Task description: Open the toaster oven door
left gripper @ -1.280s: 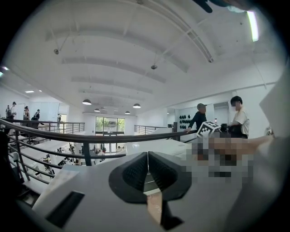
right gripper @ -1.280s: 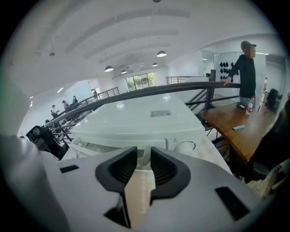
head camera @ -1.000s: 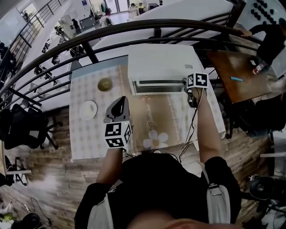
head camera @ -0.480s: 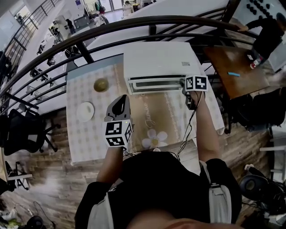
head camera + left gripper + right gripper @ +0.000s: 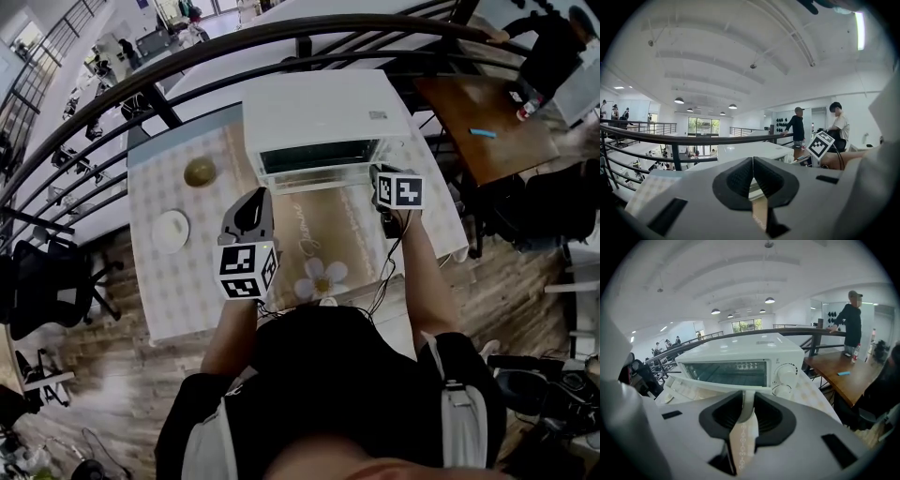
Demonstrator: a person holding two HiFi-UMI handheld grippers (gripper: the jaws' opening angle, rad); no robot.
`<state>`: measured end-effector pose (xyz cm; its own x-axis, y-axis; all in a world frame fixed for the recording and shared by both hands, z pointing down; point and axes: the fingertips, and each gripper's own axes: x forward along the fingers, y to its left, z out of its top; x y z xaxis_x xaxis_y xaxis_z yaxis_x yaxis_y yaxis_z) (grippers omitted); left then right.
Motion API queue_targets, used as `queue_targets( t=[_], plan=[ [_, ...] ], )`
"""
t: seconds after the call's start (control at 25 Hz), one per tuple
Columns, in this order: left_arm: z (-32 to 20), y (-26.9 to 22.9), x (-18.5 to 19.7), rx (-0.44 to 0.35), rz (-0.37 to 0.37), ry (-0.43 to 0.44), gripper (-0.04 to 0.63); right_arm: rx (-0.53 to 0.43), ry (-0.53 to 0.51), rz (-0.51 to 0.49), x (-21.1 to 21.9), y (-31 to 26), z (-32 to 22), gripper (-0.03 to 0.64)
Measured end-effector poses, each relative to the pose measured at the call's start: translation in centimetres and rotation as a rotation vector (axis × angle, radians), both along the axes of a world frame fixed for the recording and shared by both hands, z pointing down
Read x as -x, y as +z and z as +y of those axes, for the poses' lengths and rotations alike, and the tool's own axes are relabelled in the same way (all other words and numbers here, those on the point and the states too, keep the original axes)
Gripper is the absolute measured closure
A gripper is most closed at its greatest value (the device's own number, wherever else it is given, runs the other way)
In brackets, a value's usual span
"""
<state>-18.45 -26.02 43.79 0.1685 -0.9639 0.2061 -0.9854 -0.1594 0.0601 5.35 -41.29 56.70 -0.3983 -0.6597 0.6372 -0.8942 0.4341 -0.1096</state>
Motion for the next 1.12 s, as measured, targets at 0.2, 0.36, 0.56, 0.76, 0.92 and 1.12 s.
queue_targets(
  t=[0.2,0.36,0.56,0.76,0.92,1.12],
  plan=[
    [-0.2,-0.1,-0.7,-0.005,0.005,0.022,0.580,-0.053,0.021,0.046,-0.8,1.3,2.4,0.529],
    [-0.3,0.0,-1.4,-0.001,0.005,0.039,0.580,-0.063,0.033,0.079,-1.2,2.5,4.2,0.532],
    [-0.4,0.3,-2.6,0.007,0.001,0.065,0.580,-0.056,0.041,0.099,-1.8,4.1,5.8,0.535],
    [-0.2,0.2,-3.1,0.009,-0.008,0.080,0.580,-0.064,0.070,0.082,-2.1,5.2,7.3,0.540],
    [0.0,0.1,-3.4,0.012,-0.023,0.088,0.580,-0.083,0.090,0.068,-2.6,6.4,8.7,0.543],
    [-0.3,-0.2,-3.9,0.013,-0.044,0.096,0.580,-0.105,0.103,0.072,-3.2,8.5,10.0,0.545]
  ],
)
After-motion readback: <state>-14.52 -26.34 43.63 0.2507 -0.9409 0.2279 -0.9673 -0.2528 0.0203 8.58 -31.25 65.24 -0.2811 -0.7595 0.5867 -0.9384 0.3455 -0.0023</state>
